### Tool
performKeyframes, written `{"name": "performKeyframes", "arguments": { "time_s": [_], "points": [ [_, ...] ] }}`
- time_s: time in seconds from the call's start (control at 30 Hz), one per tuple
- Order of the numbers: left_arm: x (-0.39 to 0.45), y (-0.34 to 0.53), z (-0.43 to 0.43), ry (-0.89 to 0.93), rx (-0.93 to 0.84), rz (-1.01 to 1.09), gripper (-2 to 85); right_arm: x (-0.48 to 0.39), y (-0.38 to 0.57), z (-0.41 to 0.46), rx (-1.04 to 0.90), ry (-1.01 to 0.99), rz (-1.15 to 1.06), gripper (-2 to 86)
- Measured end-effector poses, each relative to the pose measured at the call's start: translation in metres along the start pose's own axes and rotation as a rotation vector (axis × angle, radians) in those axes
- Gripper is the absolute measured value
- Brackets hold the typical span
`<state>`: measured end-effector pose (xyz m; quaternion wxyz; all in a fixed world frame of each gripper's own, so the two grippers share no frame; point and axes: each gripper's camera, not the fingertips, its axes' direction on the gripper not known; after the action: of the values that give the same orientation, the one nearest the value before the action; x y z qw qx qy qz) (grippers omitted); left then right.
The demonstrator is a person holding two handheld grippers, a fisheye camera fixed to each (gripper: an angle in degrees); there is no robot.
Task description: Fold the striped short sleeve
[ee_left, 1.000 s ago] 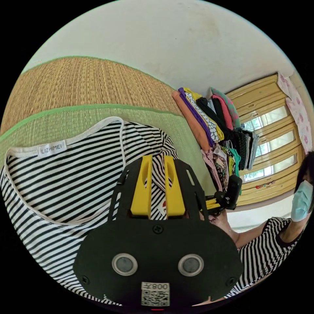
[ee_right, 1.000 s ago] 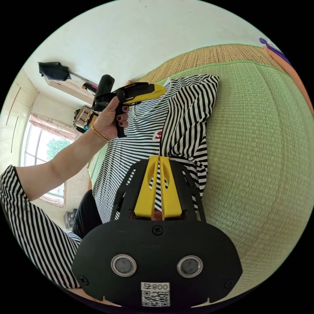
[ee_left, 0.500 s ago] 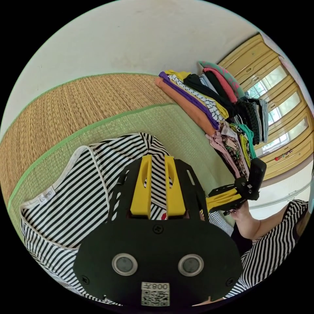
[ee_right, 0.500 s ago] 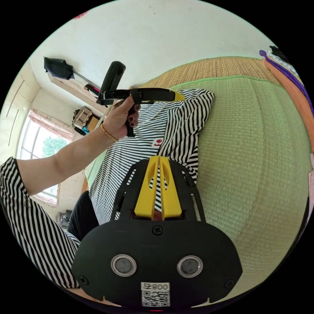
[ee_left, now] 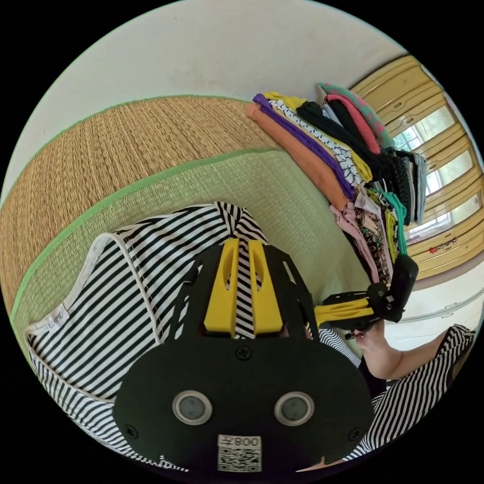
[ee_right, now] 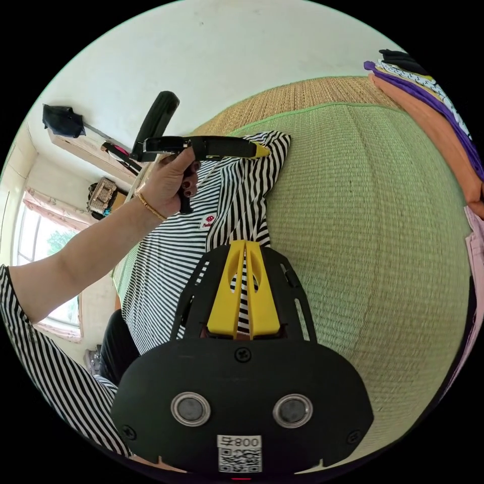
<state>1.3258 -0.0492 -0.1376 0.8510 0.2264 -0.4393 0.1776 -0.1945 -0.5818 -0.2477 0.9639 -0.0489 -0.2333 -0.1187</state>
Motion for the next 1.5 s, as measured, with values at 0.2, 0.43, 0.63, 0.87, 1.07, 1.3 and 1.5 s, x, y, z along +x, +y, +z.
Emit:
{"name": "performKeyframes", "arguments": {
  "time_s": [0.2, 0.43, 0.63, 0.87, 1.07, 1.3, 1.5],
  "points": [
    [-0.007, 0.056, -0.008, 0.06, 0.123, 0.003, 2.4, -0.025, -0.012, -0.025, 0.046, 0.061, -0.021, 0.0],
    [-0.031, 0.114, 0.011, 0.15, 0.119, -0.049, 0.7, -0.054, -0.035, -0.044, 0.057, 0.069, -0.022, 0.0],
    [-0.047, 0.17, 0.057, 0.111, -0.046, -0.062, 0.2, -0.083, -0.069, -0.021, -0.079, 0.11, -0.05, 0.1],
    [-0.072, 0.251, 0.078, 0.141, -0.071, -0.085, 0.2, -0.119, -0.094, -0.03, -0.108, 0.14, -0.075, 0.1],
    [-0.107, 0.34, 0.052, 0.315, 0.098, -0.135, 0.2, -0.147, -0.102, -0.076, -0.055, 0.068, -0.027, 0.1],
    [-0.17, 0.535, 0.028, 0.401, 0.245, -0.349, 1.3, -0.196, -0.085, -0.08, -0.137, 0.027, -0.008, 0.1],
    [-0.23, 0.705, 0.009, 0.347, 0.451, -0.62, 6.8, -0.261, -0.102, -0.074, -0.192, -0.037, -0.027, 0.5]
  ]
}}
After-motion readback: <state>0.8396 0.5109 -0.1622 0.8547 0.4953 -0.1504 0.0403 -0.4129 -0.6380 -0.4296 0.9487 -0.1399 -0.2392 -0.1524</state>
